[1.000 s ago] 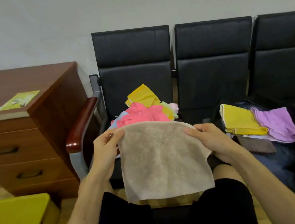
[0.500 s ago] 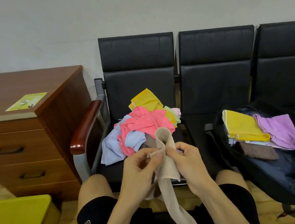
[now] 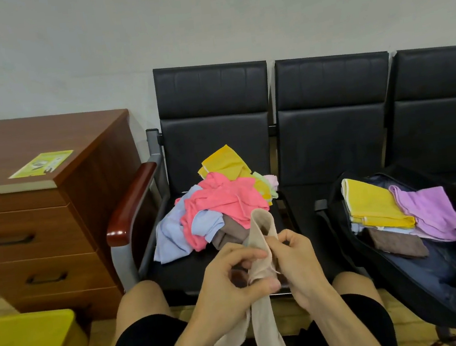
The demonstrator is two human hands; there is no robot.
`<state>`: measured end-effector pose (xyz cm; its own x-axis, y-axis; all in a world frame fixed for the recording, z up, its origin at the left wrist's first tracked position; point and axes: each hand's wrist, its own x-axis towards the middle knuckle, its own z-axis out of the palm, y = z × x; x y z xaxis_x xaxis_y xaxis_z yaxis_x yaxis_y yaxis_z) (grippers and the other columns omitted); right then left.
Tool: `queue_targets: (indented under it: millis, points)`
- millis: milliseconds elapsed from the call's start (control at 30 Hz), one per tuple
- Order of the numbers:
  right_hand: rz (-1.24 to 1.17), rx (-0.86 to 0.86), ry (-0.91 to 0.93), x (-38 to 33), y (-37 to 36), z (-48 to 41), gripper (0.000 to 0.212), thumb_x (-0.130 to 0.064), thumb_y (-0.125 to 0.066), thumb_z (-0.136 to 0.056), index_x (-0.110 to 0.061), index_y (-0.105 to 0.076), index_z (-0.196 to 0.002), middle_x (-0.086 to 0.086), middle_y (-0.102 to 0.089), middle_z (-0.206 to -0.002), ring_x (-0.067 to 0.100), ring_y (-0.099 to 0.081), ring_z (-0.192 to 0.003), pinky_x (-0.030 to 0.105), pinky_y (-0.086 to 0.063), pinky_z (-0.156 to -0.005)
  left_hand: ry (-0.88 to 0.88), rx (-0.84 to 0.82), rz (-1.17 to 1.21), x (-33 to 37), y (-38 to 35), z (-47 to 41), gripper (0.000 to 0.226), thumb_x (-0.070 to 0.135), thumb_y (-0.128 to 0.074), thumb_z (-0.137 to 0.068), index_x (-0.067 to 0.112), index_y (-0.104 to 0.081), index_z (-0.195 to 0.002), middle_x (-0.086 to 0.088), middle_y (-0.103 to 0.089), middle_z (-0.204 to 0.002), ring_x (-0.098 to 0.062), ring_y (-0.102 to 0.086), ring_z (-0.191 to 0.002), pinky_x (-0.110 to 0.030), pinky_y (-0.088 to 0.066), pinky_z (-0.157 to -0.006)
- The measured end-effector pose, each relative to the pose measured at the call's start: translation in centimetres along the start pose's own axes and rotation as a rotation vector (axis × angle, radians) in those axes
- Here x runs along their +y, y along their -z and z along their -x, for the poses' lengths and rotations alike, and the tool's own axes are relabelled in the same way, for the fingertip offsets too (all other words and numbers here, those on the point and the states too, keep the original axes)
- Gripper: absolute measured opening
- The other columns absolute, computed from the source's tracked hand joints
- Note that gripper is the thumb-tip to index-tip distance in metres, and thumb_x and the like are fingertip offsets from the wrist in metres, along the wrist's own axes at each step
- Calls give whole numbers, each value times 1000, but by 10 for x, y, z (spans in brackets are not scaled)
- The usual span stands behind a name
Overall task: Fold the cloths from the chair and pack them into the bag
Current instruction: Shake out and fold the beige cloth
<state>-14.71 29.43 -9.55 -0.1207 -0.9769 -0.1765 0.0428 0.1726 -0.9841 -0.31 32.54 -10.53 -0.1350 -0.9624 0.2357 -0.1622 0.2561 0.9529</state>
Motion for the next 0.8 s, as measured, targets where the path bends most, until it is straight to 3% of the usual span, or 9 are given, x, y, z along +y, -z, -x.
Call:
queue_targets:
  millis: [67, 200, 300, 367, 467, 567, 633, 700, 800]
  points:
    - [-88, -45, -78, -5, 3, 2, 17, -18, -67, -91, -8, -57, -81, 18, -60, -76, 30, -60, -65, 34, -51, -57, -37, -17, -83, -1, 1, 0, 47, 32, -90, -58, 40, -73, -101, 15, -60, -103, -10, -61, -98, -19, -51, -78]
    - [-135, -144, -120, -16, 6, 5, 28, -23, -57, -99, 3, -68, -99, 18, -74, -83, 24, -72, -67, 31, -55, -56, -143, 110, -248, -7, 0, -4, 36, 9, -82, -74, 35, -71, -97, 16, -63, -100, -8, -63, -96, -15, -48, -75]
    - [-78, -141, -66, -17, 8, 4, 35, -25, -54, -100, 8, -68, -98, 21, -73, -78, 21, -66, -58, 27, -54, -55, -129, 183, -160, -4, 1, -8, 9, 20, -71, -84, 29, -71, -88, 11, -68, -91, -11, -64, -89, -15, -47, -73]
    - [-96, -110, 13, -17, 9, 4, 37, -27, -58, -98, 9, -67, -94, 21, -73, -76, 23, -66, -59, 27, -54, -54, -105, 222, -91, -2, 3, -12, 5, 27, -64, -87, 25, -69, -88, 8, -69, -88, -10, -65, -86, -16, -48, -73]
    - [-133, -12, 174, -12, 10, 4, 46, -43, -70, -80, 1, -65, -93, 14, -70, -75, 24, -66, -66, 31, -55, -59, -94, 253, -66, 3, 9, -24, 11, 28, -57, -94, 21, -61, -86, 7, -62, -77, 0, -57, -72, -13, -46, -67]
    - [-64, 78, 228, 1, 17, -6, 66, -51, -78, -60, -15, -58, -112, 6, -69, -89, 22, -66, -86, 38, -56, -78, -65, 236, -109, 11, 16, -32, 14, 21, -57, -99, 30, -55, -89, 9, -60, -78, 6, -58, -70, -10, -47, -68]
    - [-20, -3, 183, 6, 22, -14, 86, -50, -87, -59, -22, -48, -130, -1, -69, -111, 15, -66, -104, 31, -53, -87, -112, 209, -120, 15, 21, -36, 16, 25, -56, -100, 25, -54, -85, 12, -54, -72, 3, -54, -65, -11, -44, -62]
    - [-109, -195, 84, 8, 26, -20, 105, -51, -92, -54, -22, -42, -142, -2, -69, -123, 16, -65, -113, 35, -52, -94, -202, 123, -125, 19, 29, -39, 21, 28, -52, -99, 20, -50, -79, 15, -45, -68, -1, -43, -62, -13, -38, -59]
    - [-214, -444, -2, 13, 29, -19, 89, -48, -91, -58, -12, -57, -131, 10, -69, -123, 28, -65, -115, 42, -53, -96, -244, -33, -174, 25, 38, -44, 21, 30, -51, -98, 23, -49, -79, 16, -44, -71, -2, -41, -65, -14, -36, -63]
